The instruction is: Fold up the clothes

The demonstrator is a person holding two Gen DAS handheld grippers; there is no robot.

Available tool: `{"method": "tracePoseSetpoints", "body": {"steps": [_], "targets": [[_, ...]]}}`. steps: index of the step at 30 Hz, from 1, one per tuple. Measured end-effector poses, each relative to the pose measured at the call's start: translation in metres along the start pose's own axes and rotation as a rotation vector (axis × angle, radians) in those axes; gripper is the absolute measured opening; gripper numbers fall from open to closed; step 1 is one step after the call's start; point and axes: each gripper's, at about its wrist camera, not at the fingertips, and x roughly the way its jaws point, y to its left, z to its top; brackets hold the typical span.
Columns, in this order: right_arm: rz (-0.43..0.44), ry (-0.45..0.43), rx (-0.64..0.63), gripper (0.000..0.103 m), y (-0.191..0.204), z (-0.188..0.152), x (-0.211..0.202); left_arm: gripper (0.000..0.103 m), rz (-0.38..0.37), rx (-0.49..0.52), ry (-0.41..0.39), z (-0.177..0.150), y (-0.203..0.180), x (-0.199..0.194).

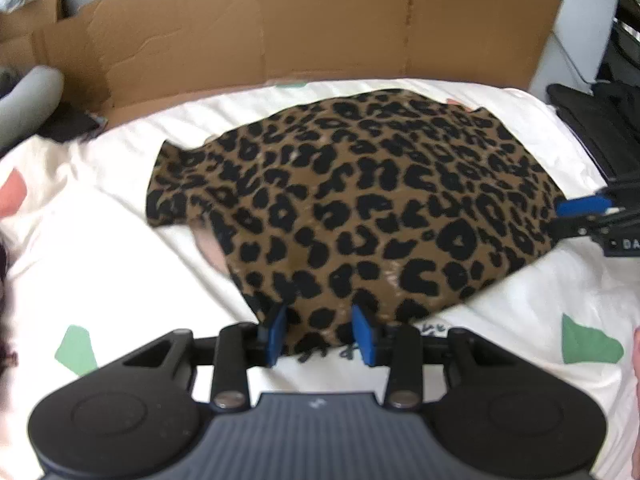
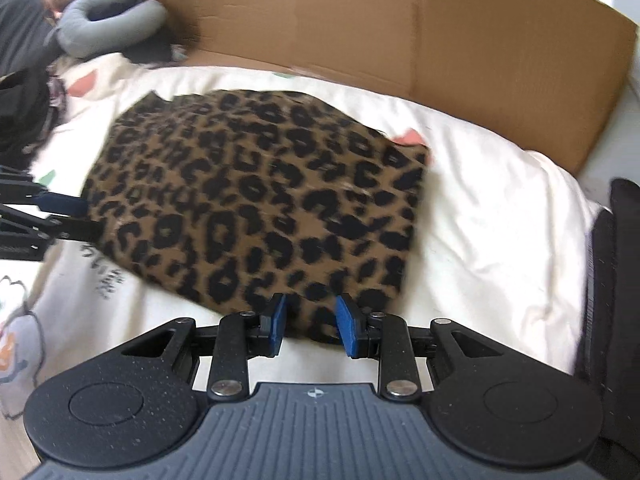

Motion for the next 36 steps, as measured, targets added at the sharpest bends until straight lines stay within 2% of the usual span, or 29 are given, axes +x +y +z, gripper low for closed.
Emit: {"method": "tracePoseSetpoints", "body": {"steps": [3, 5, 11, 14, 20, 26, 36], "targets": [[-0.056, 0.025, 0.03, 0.034, -0.012, -0.005, -0.002, 0.038, 0.028, -0.015, 0.018, 0.0, 0.008, 0.0], [-0.043, 0.033, 0.092, 0.034, -0.024, -0.008, -0.007, 0.036, 0.049, -0.046, 0.029, 0.0, 0.016, -0.003], [0.104, 0.017, 0.339, 0.034, -0.051, -0.014, -0.021, 0.034, 0.027, -0.158, 0.008, -0.002, 0.035, -0.018], [0.174, 0.038, 0.454, 0.034, -0.06, -0.017, -0.015, 0.034, 0.015, -0.206, 0.002, -0.003, 0.038, -0.02], [0.294, 0.066, 0.684, 0.035, -0.074, -0.03, 0.002, 0.034, -0.021, -0.207, 0.005, -0.001, 0.033, -0.015], [0.376, 0.064, 0.914, 0.035, -0.09, -0.047, 0.023, 0.034, -0.055, -0.272, 0.041, -0.003, 0.034, 0.001], [0.444, 0.005, 1.069, 0.035, -0.1, -0.056, 0.042, 0.034, -0.118, -0.364, 0.04, -0.008, 0.044, 0.008]]}}
